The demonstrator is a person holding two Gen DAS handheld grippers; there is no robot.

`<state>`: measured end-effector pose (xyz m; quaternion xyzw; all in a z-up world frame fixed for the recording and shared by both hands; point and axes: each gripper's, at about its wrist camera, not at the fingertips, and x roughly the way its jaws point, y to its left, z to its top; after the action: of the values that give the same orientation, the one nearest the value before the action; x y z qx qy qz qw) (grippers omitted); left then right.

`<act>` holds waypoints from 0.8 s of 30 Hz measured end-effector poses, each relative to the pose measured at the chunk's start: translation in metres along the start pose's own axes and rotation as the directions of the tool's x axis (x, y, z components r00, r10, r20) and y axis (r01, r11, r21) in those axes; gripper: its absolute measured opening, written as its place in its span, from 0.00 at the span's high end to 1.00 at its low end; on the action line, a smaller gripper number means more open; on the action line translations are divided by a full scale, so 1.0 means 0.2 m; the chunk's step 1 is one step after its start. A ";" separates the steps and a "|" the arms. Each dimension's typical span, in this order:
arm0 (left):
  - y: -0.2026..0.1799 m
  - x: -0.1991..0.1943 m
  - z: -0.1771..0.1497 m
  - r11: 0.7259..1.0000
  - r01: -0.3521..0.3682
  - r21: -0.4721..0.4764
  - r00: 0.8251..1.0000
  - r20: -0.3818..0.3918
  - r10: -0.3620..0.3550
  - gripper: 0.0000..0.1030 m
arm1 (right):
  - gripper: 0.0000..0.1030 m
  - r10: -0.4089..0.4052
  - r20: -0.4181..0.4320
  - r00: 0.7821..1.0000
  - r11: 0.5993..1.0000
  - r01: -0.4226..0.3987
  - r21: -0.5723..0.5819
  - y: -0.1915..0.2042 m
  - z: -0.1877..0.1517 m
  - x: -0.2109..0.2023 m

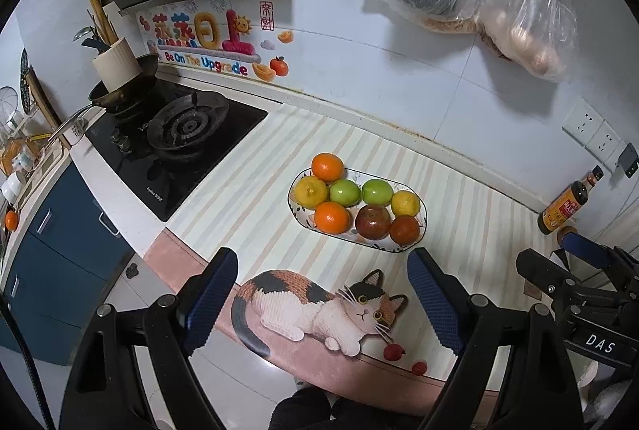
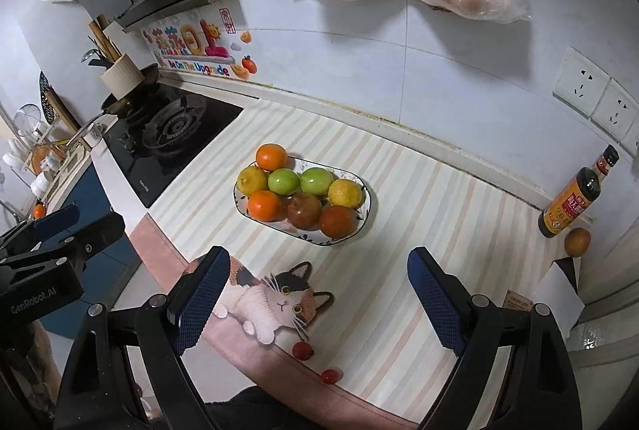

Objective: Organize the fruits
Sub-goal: 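Grasp a red cherry tomato with each gripper from the cat mat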

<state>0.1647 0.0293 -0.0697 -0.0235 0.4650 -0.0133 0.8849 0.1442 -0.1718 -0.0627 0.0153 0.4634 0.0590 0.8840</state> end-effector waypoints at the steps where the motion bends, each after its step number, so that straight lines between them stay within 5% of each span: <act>1: 0.00 -0.01 0.00 1.000 0.000 0.000 1.000 0.001 0.000 0.16 | 0.10 0.001 0.004 1.000 1.000 -0.001 0.002 0.00 0.00 -0.01; 14: 0.00 -0.01 -0.01 1.000 0.011 -0.001 1.000 -0.010 -0.011 0.15 | 0.06 0.026 -0.009 1.000 0.999 -0.026 0.047 -0.03 -0.01 0.00; 17: 0.00 0.08 -0.03 1.000 0.001 0.012 0.998 -0.055 -0.001 0.00 | 0.06 0.052 -0.106 0.993 0.997 -0.045 0.066 -0.07 -0.06 0.15; 20: -0.01 0.21 -0.09 1.000 -0.006 0.015 0.992 -0.125 0.008 0.00 | 0.06 0.100 -0.262 0.960 0.992 -0.077 0.097 -0.12 -0.17 0.39; 24: -0.03 0.45 -0.21 0.999 -0.024 0.038 0.965 -0.262 0.033 0.00 | 0.06 0.136 -0.452 0.882 0.985 -0.074 0.153 -0.19 -0.42 0.73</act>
<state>0.1809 0.0188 -0.1677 0.0005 0.5779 -0.0118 0.8160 0.1610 -0.1940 -0.2327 0.0842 0.6612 0.0781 0.7413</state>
